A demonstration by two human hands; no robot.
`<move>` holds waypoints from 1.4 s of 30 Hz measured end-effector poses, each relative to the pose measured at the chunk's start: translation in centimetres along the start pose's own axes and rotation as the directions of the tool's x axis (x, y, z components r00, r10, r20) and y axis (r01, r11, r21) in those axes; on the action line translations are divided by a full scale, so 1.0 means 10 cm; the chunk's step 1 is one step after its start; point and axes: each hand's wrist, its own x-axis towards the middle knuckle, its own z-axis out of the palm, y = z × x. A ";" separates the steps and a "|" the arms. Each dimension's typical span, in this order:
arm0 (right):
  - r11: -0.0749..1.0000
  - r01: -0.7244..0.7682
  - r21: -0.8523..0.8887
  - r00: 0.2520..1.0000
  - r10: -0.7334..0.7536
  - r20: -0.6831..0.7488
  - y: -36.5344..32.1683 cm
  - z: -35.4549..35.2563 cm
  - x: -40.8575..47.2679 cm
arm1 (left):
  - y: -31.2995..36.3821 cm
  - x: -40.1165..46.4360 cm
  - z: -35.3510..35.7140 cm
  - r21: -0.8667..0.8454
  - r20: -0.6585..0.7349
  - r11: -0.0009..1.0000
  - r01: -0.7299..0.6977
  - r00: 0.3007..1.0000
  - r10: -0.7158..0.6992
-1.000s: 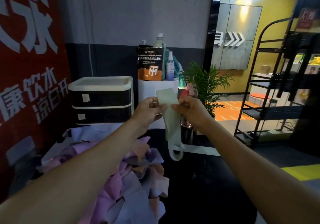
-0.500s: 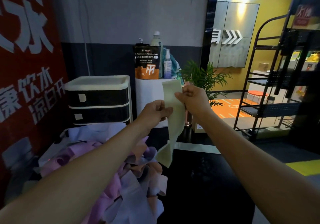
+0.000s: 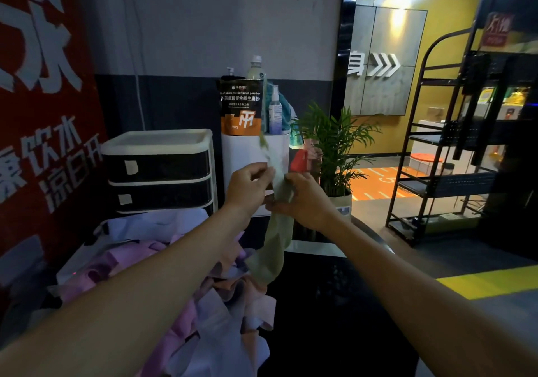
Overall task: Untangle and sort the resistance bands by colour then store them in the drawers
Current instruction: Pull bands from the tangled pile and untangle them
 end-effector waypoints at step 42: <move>0.976 0.139 -0.170 0.977 -0.163 -0.140 0.00 -0.33 -0.16 | 0.14 -0.05 -0.25 0.149 0.040 0.981 0.127 0.990 -0.135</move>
